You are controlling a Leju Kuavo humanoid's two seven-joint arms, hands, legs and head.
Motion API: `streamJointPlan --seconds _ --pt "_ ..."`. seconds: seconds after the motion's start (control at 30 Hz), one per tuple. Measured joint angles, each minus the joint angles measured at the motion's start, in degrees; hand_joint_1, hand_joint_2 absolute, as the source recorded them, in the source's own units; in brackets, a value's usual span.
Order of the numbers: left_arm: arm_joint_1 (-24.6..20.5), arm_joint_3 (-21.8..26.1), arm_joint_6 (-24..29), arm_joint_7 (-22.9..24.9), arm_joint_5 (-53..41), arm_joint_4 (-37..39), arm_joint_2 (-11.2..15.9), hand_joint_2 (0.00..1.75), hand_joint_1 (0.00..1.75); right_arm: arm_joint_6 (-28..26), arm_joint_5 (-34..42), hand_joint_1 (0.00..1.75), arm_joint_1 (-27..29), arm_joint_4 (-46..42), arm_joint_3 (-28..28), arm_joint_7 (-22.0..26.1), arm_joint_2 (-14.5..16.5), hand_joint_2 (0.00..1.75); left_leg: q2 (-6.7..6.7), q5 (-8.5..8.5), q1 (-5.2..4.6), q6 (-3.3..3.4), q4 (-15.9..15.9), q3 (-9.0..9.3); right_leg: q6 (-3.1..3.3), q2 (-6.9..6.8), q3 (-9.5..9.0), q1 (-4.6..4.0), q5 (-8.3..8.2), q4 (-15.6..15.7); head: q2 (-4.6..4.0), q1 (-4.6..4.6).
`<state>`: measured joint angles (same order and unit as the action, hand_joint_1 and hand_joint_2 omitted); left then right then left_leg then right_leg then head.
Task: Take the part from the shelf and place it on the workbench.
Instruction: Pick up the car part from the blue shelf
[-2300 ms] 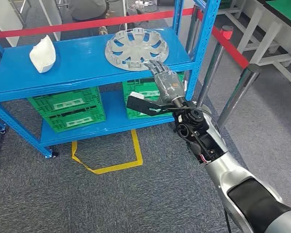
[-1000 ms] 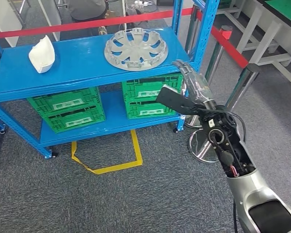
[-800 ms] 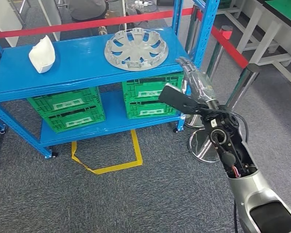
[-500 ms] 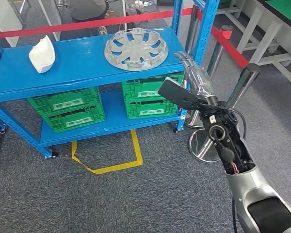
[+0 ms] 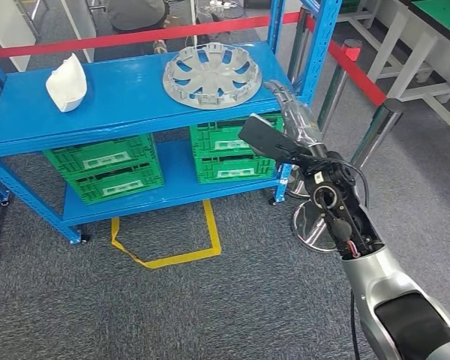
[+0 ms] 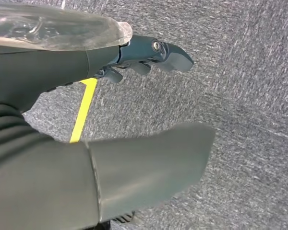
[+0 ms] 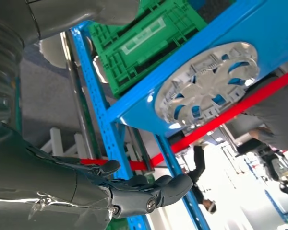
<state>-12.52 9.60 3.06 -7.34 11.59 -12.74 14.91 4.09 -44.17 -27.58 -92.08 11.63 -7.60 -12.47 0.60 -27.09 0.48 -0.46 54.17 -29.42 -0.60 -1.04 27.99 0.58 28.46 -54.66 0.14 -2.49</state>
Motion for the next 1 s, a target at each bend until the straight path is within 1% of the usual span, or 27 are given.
streamJointPlan --seconds 0.2,0.57,0.8,0.9,1.0 --pt "-0.4 0.1 0.0 0.8 0.2 0.0 0.0 0.00 0.00 0.1 0.0 0.00 0.7 0.0 0.0 0.0 0.0 1.75 0.03 0.00 0.00 0.00 0.0 0.00 0.00 0.00 0.00 -0.01 0.00 0.0 0.00 0.01" --pt "-0.4 0.2 0.0 0.8 0.6 0.0 0.0 0.00 0.00 0.2 -0.1 0.00 0.5 0.2 0.0 0.1 0.0 1.75 0.02 0.00 -0.01 0.00 0.0 -0.02 0.00 0.00 0.00 0.01 -0.01 0.0 0.01 0.00" --pt "-0.4 0.3 0.0 0.8 0.5 0.0 0.1 0.00 0.00 0.3 -0.1 0.00 0.5 0.3 0.0 0.1 0.0 1.75 0.02 -0.11 -0.08 0.15 0.3 -0.19 -0.07 0.00 0.03 0.32 -0.02 0.0 0.01 0.01" --pt "-0.4 0.3 0.1 0.8 0.3 0.0 0.1 0.00 0.00 0.5 -0.1 0.00 0.5 0.3 -0.1 0.1 0.0 1.75 0.02 -0.24 -0.18 0.36 0.6 -0.37 -0.28 -0.01 0.10 0.42 -0.06 0.1 0.00 0.02" --pt "-0.4 0.3 0.1 0.8 0.3 0.0 0.1 0.00 0.00 0.6 -0.1 0.00 0.5 0.3 -0.1 0.1 0.0 1.75 0.01 -0.26 -0.32 0.80 0.5 -0.59 -0.84 -0.02 0.09 0.50 -0.46 0.0 0.01 0.01"
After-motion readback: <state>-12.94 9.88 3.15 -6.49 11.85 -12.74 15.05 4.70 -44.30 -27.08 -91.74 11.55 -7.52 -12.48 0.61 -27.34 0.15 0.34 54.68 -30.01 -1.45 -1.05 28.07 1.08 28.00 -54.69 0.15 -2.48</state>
